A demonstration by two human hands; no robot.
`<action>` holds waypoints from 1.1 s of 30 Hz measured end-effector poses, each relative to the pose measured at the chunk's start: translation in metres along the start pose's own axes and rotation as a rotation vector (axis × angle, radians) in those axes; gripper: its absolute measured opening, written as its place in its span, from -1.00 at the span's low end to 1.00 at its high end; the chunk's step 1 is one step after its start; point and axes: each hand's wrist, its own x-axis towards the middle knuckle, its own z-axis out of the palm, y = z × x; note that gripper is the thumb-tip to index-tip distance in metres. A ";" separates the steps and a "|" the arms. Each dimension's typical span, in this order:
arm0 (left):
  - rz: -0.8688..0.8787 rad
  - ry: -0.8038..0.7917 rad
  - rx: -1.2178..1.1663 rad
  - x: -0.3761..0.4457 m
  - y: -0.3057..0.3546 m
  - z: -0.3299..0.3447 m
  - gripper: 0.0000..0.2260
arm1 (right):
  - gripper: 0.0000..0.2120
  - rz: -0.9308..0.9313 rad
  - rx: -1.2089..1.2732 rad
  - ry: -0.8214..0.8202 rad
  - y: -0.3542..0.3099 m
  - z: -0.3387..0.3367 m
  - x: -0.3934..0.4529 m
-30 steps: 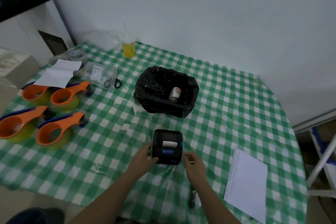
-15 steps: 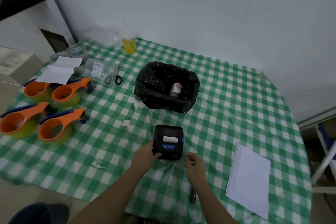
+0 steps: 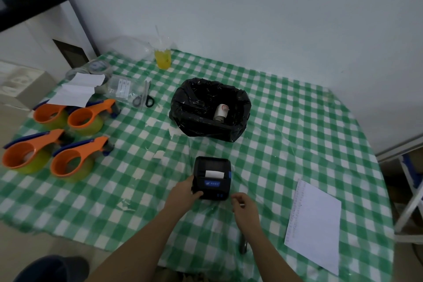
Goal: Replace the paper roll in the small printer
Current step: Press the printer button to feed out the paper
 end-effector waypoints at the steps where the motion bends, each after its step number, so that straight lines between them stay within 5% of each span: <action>1: 0.001 0.000 -0.005 0.000 0.000 0.000 -0.56 | -0.74 -0.001 0.000 -0.002 0.000 0.000 0.000; 33: -0.011 0.011 0.020 0.003 -0.007 0.007 -0.55 | -0.73 -0.017 -0.039 -0.040 -0.006 -0.003 -0.007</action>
